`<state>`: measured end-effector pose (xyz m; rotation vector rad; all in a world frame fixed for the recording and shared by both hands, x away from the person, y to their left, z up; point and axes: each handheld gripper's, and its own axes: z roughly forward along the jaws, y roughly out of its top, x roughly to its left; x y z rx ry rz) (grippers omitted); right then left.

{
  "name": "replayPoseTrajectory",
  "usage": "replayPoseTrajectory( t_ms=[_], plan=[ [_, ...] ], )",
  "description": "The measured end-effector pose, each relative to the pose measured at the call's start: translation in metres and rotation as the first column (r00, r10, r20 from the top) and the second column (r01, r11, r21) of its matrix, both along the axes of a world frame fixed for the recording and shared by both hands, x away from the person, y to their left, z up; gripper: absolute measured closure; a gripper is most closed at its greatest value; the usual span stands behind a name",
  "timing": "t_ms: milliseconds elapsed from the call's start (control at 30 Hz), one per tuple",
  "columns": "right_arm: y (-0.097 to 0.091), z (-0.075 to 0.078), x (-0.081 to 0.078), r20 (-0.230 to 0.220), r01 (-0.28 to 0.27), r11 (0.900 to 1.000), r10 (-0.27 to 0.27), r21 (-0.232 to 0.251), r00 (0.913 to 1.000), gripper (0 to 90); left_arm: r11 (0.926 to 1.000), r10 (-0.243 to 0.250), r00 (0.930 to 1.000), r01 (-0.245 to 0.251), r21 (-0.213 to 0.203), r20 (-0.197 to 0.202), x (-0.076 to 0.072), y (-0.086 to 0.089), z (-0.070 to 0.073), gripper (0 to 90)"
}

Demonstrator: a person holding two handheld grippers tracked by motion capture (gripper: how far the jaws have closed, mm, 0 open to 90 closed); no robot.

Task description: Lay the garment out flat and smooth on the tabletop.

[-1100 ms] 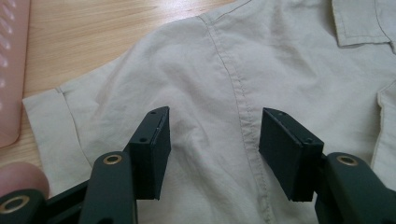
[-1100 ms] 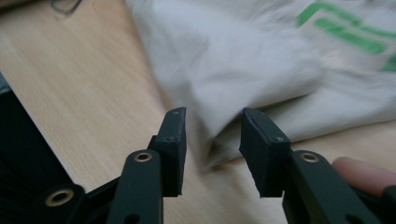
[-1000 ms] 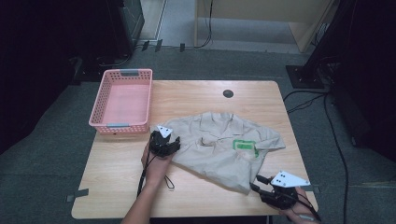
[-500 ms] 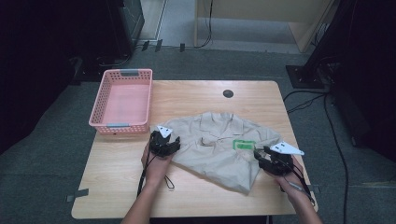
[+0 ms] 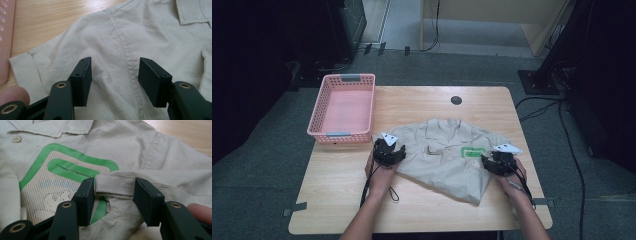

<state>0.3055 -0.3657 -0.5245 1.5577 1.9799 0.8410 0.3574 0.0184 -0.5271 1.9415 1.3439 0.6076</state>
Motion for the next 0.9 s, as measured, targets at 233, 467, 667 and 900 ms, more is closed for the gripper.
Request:
replayPoseTrajectory(
  t_ms=[233,467,667,900],
  plan=[
    [-0.003,-0.003,0.013,0.032,0.01,0.9999,-0.011,0.008,0.9994,54.3,1.0,-0.002,1.0,0.002,0.003,-0.007,0.013,-0.006,0.001,45.0],
    [-0.005,-0.007,0.014,0.068,0.01,0.9998,-0.011,0.017,0.9976,54.7,0.9967,-0.026,0.9991,0.024,-0.078,-0.034,0.007,-0.012,0.013,50.0],
    [-0.005,-0.007,0.013,0.072,0.008,0.9998,-0.01,0.017,0.9974,54.7,0.9797,-0.163,0.9837,0.152,-0.13,-0.075,0.001,-0.035,0.021,49.8],
    [-0.005,-0.007,0.013,0.073,0.01,0.9998,-0.011,0.016,0.9972,54.8,0.9526,-0.299,0.9463,0.289,-0.096,-0.122,-0.007,-0.056,0.018,77.4]
  ],
)
